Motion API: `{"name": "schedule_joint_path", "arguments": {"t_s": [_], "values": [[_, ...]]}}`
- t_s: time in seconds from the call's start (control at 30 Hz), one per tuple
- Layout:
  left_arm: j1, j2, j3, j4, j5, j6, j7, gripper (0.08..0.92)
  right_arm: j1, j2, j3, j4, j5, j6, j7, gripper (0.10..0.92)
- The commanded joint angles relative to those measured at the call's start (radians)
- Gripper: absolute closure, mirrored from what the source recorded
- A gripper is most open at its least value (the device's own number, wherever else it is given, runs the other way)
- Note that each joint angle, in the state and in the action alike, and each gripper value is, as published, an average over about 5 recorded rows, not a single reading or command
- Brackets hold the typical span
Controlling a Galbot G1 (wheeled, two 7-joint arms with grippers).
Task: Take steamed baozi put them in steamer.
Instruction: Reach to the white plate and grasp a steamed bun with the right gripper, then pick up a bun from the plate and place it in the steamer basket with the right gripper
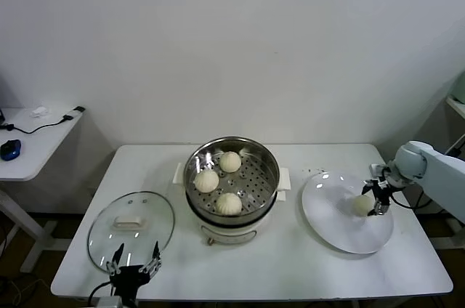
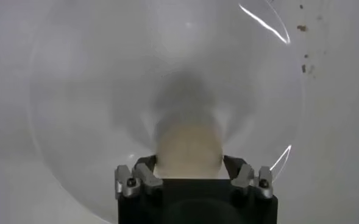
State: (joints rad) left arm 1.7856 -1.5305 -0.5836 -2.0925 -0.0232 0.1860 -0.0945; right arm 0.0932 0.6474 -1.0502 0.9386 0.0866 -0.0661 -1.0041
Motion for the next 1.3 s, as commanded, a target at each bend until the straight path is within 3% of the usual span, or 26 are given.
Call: {"name": "schedule_joint_path", "arguments": {"t_s": [0.03, 0.17, 0.33, 0.57, 0.77, 1.03, 1.3], "values": [[0.004, 0.000, 0.002, -0.009, 0.002, 0.002, 0.000, 0.177, -0.018, 0.002, 0.023, 0.007, -0.005, -0.014, -0.006, 0.348], [0.008, -0.002, 0.006, -0.017, 0.006, 0.003, 0.000, 0.177, 0.059, -0.025, -0.022, 0.060, 0.026, -0.031, -0.018, 0.432], [0.014, -0.004, 0.016, -0.027, 0.016, 0.002, 0.001, 0.177, 0.280, -0.055, -0.189, 0.169, 0.139, -0.073, -0.025, 0.456], [0.023, 0.001, 0.018, -0.031, 0.004, -0.002, 0.002, 0.177, 0.784, 0.004, -0.538, 0.362, 0.480, -0.184, -0.006, 0.457], [0.018, 0.000, 0.029, -0.036, -0.001, -0.003, 0.002, 0.177, 1.018, 0.155, -0.621, 0.509, 0.724, -0.267, 0.033, 0.457], [0.028, -0.006, 0.037, -0.045, -0.001, -0.011, -0.001, 0.177, 0.953, 0.272, -0.560, 0.689, 0.911, -0.417, 0.190, 0.457], [0.029, -0.011, 0.037, -0.042, -0.001, -0.012, -0.002, 0.177, 0.767, 0.331, -0.566, 0.683, 0.891, -0.496, 0.311, 0.457]]}}
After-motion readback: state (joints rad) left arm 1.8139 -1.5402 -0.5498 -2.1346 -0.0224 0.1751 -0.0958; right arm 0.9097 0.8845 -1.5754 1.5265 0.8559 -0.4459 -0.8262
